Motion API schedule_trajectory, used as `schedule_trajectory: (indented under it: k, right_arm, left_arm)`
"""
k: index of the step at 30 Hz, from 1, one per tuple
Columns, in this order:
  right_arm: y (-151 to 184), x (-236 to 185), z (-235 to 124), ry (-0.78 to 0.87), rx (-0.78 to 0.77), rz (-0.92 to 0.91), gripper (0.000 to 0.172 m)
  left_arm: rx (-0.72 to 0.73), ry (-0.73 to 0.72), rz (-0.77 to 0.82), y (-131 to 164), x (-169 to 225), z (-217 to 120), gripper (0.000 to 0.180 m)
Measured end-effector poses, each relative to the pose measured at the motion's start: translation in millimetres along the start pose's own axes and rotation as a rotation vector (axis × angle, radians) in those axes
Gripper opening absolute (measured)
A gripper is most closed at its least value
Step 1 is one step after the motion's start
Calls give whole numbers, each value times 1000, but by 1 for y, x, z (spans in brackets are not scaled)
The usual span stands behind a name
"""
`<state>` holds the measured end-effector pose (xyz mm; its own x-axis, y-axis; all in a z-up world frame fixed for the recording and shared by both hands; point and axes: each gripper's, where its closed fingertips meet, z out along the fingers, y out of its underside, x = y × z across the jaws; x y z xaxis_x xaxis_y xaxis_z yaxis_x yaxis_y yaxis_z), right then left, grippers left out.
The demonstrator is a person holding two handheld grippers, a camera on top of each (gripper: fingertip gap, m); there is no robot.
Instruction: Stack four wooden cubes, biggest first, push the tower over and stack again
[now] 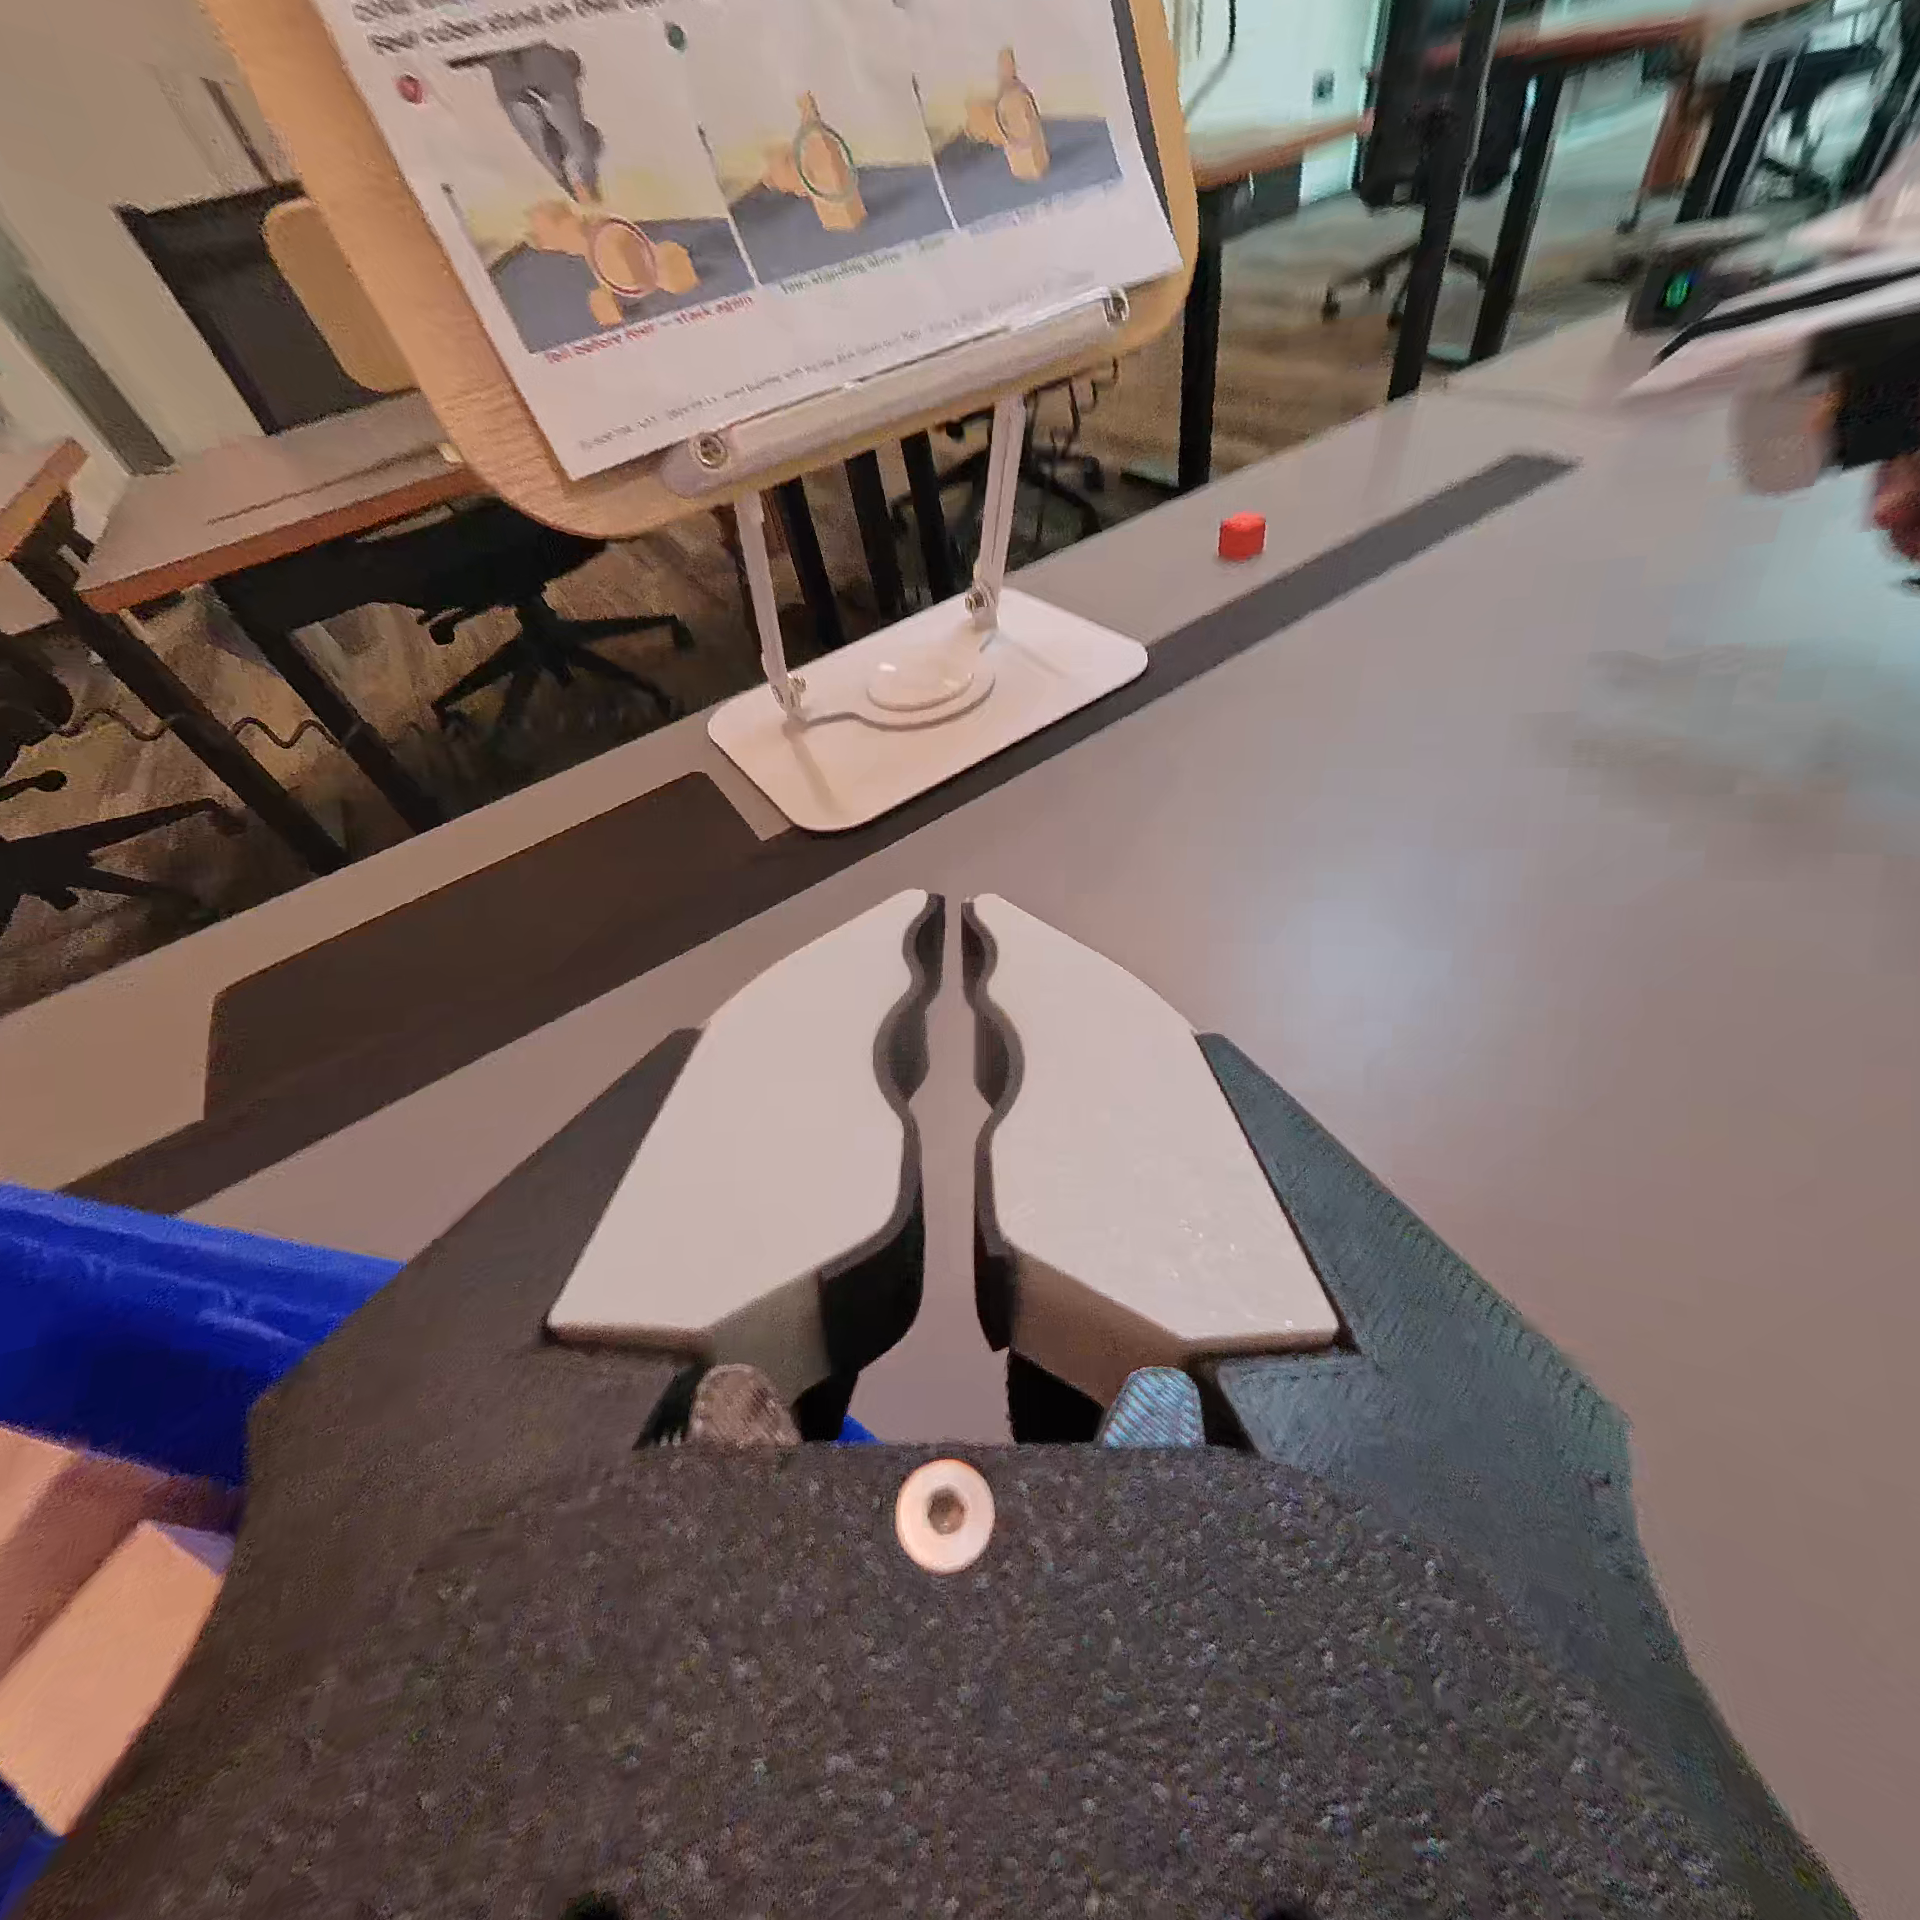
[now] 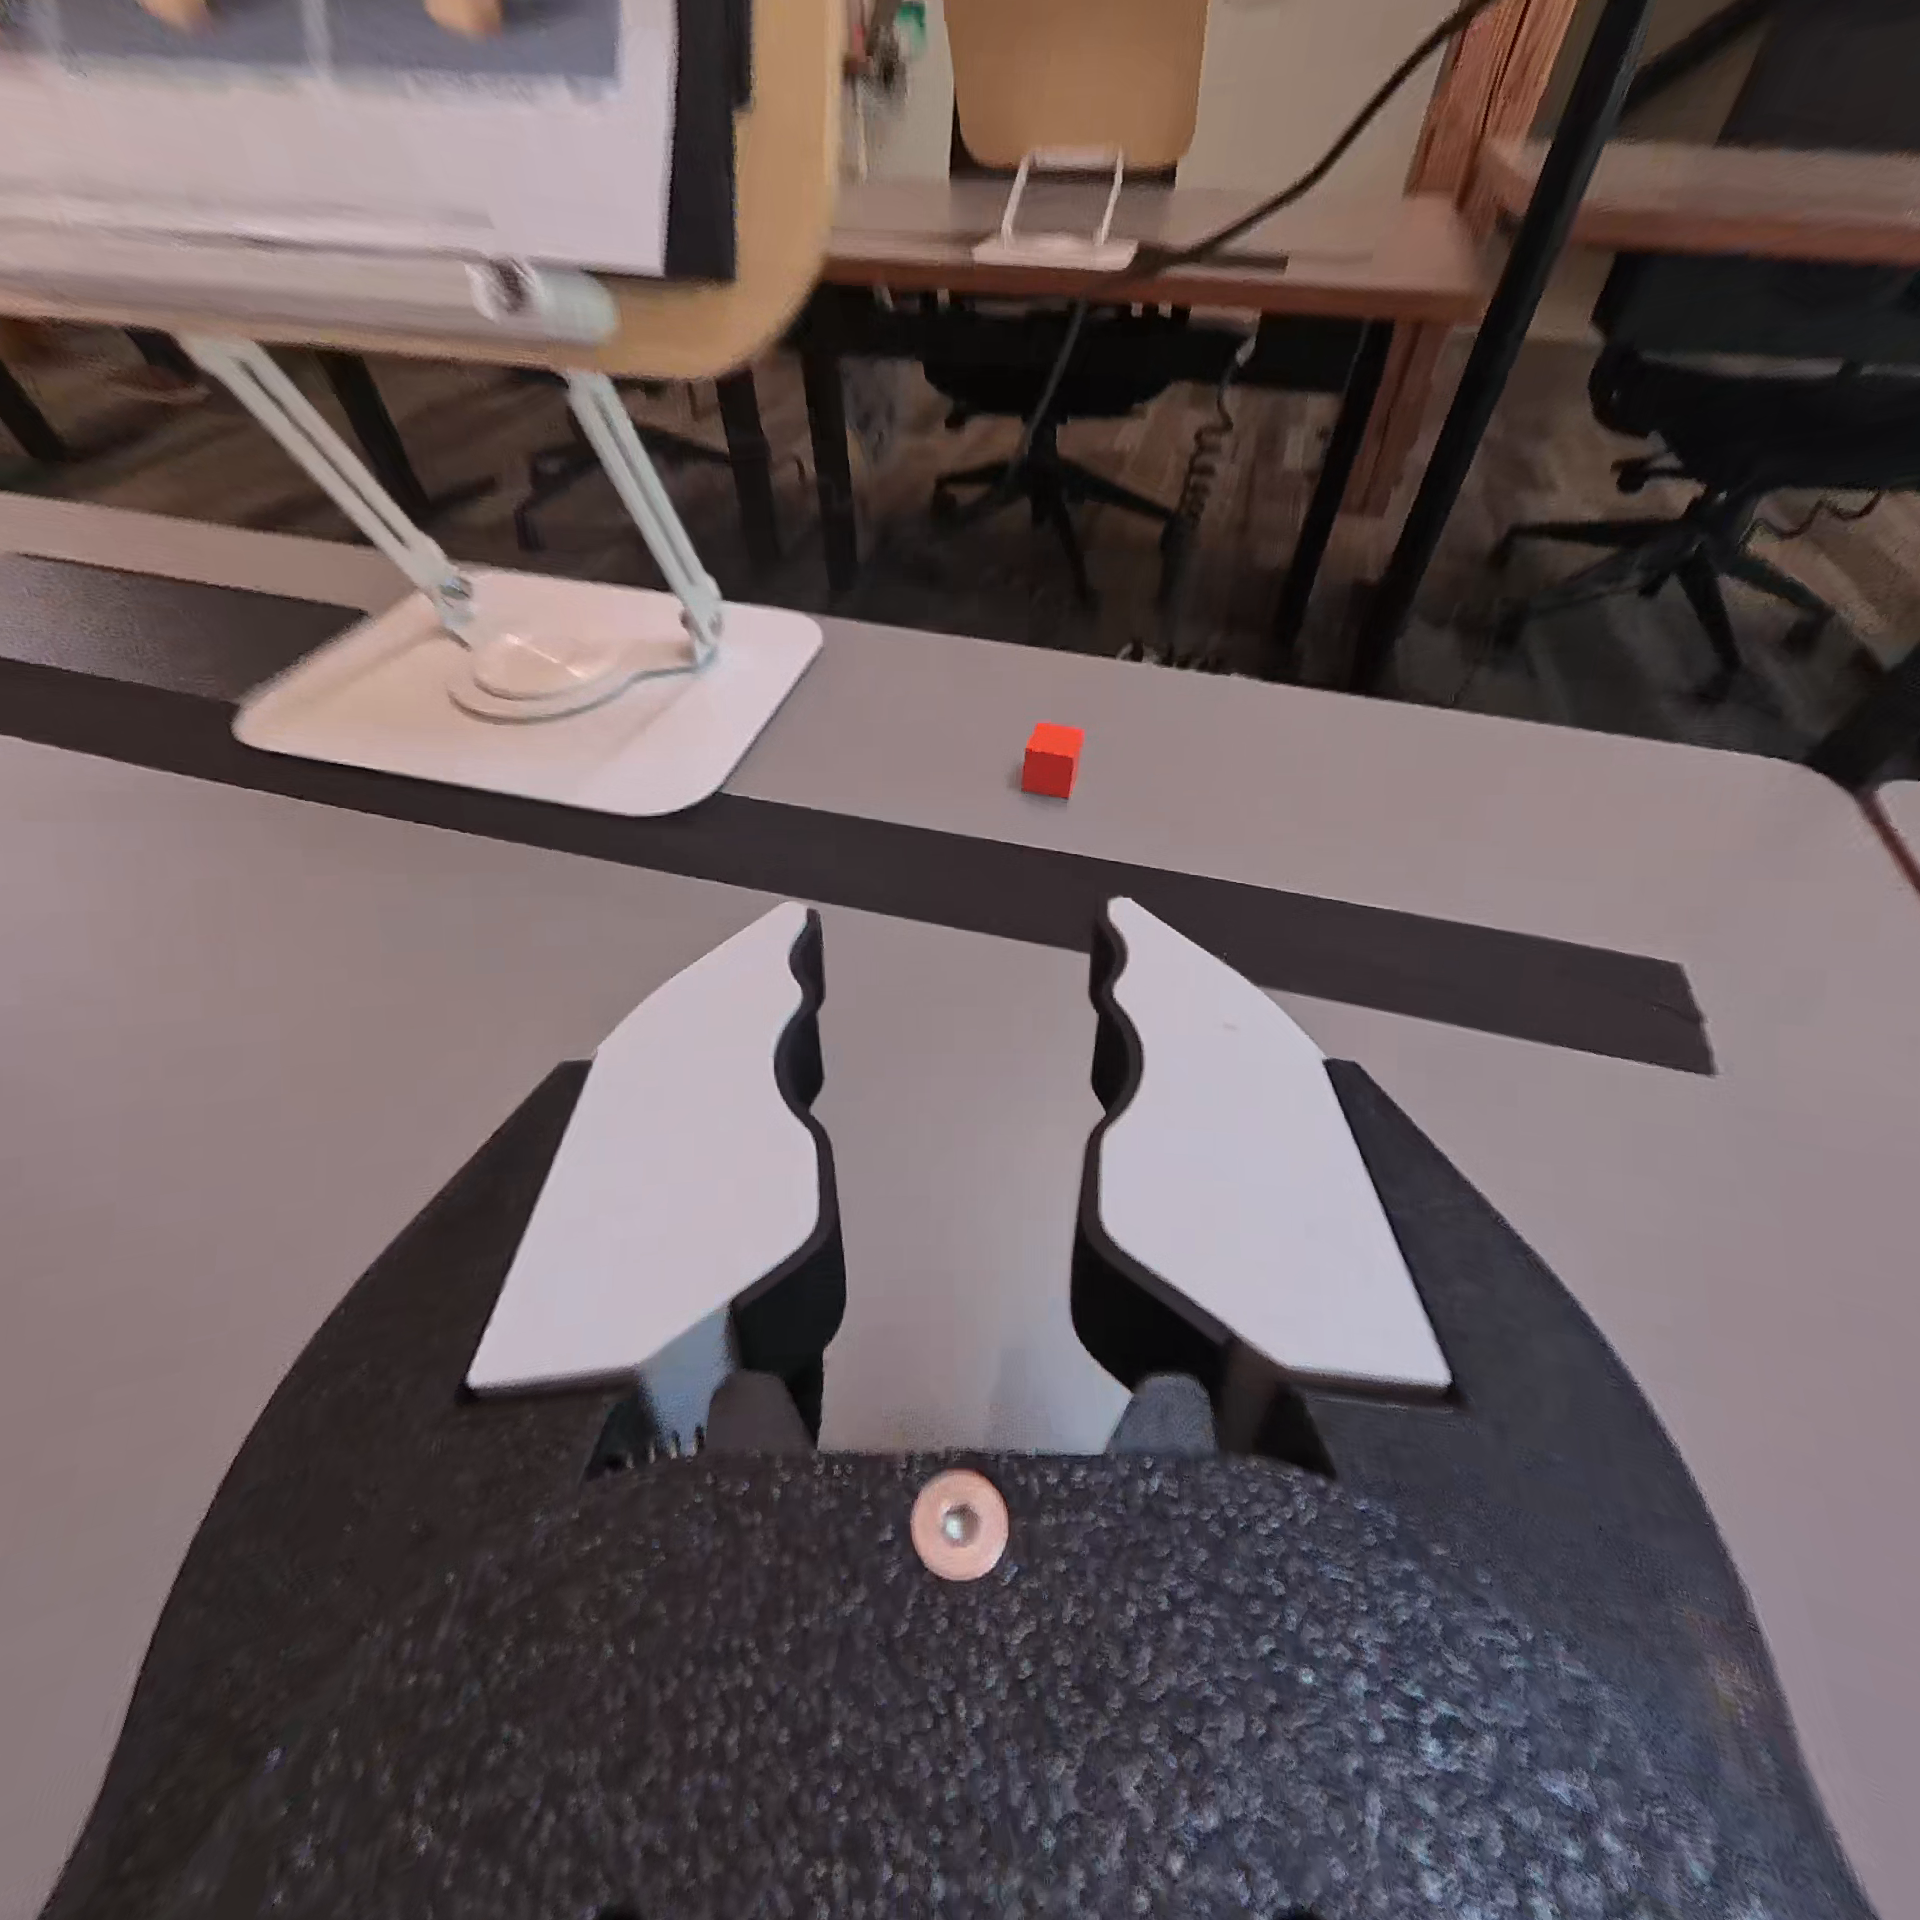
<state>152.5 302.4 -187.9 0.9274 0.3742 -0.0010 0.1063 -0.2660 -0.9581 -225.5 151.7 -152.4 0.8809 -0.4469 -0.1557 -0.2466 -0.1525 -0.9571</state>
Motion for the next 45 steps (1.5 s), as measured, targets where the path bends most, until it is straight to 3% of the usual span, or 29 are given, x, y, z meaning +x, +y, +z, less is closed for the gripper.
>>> schedule_trajectory:
  k: [6, 10, 11, 13, 14, 15, 19, 23, 28, 35, 40, 45]
  right_arm:
    - [25, 15, 125, 52, -236, -74, 56]
    - [44, 27, 179, 124, -381, -83, 55]
    - [49, 30, 185, 134, -424, -82, 50]
    - [43, 33, 191, 118, -404, -77, 20]
    - [43, 29, 190, 78, -410, -87, 20]
    - [40, 23, 184, 26, -393, -117, 1]
    - [24, -25, 123, -247, -222, -290, 0]
    - [36, -49, 67, -299, -220, -417, 0]
    - [23, -57, 76, -275, -166, -388, 17]
    - [-4, -63, 92, -258, -77, -303, 24]
    - [-8, -59, 83, -242, -55, -276, 27]
    - [-14, -58, 53, -241, -27, -258, 29]
  left_arm:
    - [62, -82, 19, 7, -7, -11, 0]
    - [80, -110, 27, 10, -13, -14, 0]
    - [79, -103, 18, 12, -13, -13, 0]
    - [68, -90, 7, 18, -12, -11, 0]
    - [64, -81, 4, 21, -11, -10, 0]
    - [60, -69, 2, 22, -8, -9, 0]
    - [64, 18, 0, 20, 13, -7, 2]
    - [65, 71, 63, 15, 35, -1, 3]
    - [44, 111, 93, 19, 55, 4, 2]
    - [54, 84, 69, 19, 49, 1, 1]
    - [84, 45, 23, 16, 37, -1, 1]
    - [109, 28, 12, 11, 31, -2, 0]
